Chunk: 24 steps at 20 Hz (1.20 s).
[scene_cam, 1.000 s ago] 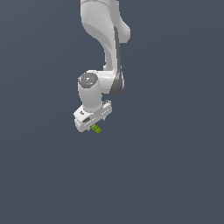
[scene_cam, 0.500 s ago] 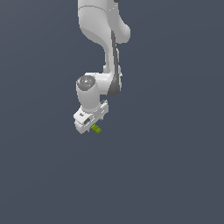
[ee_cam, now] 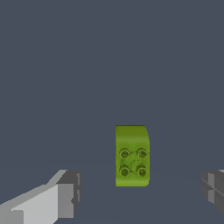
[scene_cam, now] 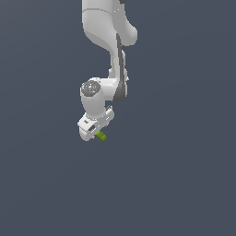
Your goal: Pick up the object and move it to a goal position.
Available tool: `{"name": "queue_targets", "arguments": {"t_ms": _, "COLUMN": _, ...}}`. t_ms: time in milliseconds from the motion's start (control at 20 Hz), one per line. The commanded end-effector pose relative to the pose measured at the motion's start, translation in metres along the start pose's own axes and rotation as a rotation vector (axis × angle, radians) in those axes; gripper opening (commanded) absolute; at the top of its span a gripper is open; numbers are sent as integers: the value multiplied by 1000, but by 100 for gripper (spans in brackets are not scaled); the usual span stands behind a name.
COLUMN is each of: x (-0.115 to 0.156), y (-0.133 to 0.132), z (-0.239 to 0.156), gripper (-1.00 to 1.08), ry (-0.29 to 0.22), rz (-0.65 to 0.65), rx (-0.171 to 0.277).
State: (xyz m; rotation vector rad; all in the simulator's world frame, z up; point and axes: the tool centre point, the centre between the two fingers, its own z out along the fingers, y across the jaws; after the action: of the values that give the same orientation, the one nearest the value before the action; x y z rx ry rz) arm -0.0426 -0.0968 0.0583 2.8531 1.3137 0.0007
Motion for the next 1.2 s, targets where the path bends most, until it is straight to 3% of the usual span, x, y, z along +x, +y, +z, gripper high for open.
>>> {"name": "queue_targets", "arguments": {"t_ms": 0, "x": 0, "y": 0, "z": 7, "gripper": 100, "ry": 0, "rz": -1, "rx": 1}}
{"name": "queue_targets", "arguments": {"t_ms": 600, "x": 0, "y": -1, "z": 46, "gripper": 100, "ry": 0, "rz": -4, "rx": 1}}
{"name": "queue_targets", "arguments": {"t_ms": 650, "x": 0, "y": -1, "z": 46, "gripper": -100, "ry": 0, "rz": -4, "rx": 1}}
{"name": "queue_targets", "arguments": {"t_ms": 1150, "x": 0, "y": 0, "z": 46, "gripper": -100, "ry": 0, "rz": -4, "rx": 1}}
